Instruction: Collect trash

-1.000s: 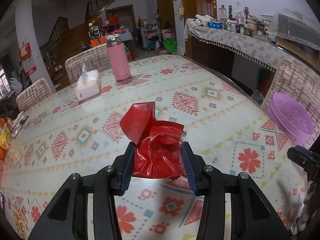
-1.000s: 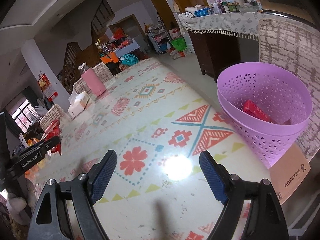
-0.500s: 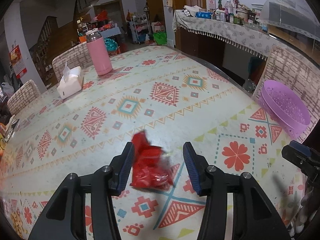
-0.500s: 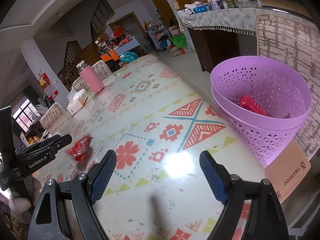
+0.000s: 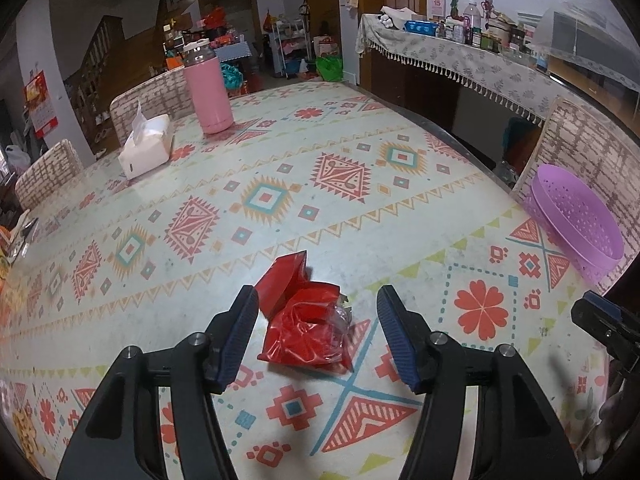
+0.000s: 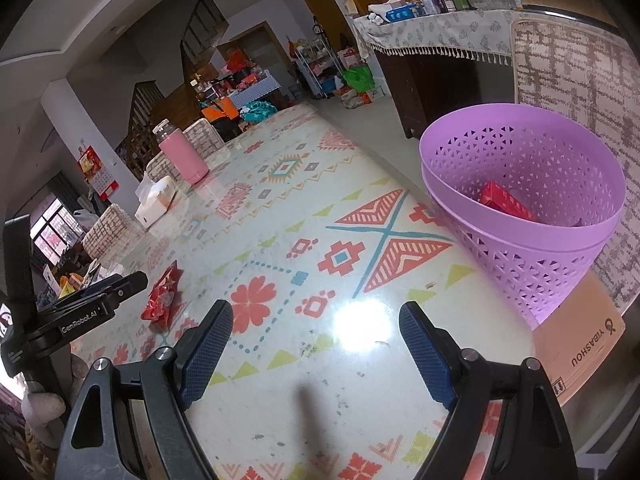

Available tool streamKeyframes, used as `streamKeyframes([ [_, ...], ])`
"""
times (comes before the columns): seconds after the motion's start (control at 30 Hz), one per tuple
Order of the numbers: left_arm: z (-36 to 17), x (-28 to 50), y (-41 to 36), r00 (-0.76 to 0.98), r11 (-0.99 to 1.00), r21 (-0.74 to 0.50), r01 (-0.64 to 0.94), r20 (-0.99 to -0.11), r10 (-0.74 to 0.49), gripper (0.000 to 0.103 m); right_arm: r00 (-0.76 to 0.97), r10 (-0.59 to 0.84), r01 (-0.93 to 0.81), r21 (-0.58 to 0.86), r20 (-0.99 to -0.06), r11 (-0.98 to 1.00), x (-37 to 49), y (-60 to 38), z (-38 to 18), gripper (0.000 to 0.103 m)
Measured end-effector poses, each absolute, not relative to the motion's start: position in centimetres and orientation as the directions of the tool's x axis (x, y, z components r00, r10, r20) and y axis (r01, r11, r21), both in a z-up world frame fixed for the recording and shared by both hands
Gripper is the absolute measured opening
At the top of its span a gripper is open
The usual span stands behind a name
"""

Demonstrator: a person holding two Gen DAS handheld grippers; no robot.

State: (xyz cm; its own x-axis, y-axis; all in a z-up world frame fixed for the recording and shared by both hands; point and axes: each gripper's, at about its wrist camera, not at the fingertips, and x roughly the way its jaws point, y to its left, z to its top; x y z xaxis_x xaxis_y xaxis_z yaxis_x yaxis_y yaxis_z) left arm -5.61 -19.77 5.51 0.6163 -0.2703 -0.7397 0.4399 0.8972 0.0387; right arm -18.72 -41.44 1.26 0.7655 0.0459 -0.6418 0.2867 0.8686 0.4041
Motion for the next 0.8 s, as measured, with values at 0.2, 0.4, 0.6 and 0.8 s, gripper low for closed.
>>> streamKeyframes([
  [0.2, 5.8, -6.3, -19.5, 0.615, 0.898, 0.017, 0.439, -0.734, -0.287, 0.067, 0.772, 0.031, 0.286, 0.39, -0.635, 0.875, -19.2, -41.2, 1.8, 0.089],
  [0.4, 6.3, -7.7, -20.0, 0.612, 0.885, 0.011, 0.466, -0.726, -0.314, 0.068, 0.777, 0.002, 0.316, 0.393, -0.63, 0.864, -20.3, -41.9, 2.2, 0.089],
  [0.6, 7.6, -9.4, -20.5, 0.627, 0.87, -0.013, 0.494, -0.687, -0.366, 0.07, 0.781, -0.083, 0.374, 0.356, -0.619, 0.856, -22.9, -43.3, 3.2, 0.089],
  [0.8, 9.6, -11.5, -20.9, 0.686, 0.867, -0.025, 0.497, -0.6, -0.411, 0.081, 0.775, -0.191, 0.44, 0.299, -0.602, 0.847, -26.1, -44.5, 4.5, 0.09],
])
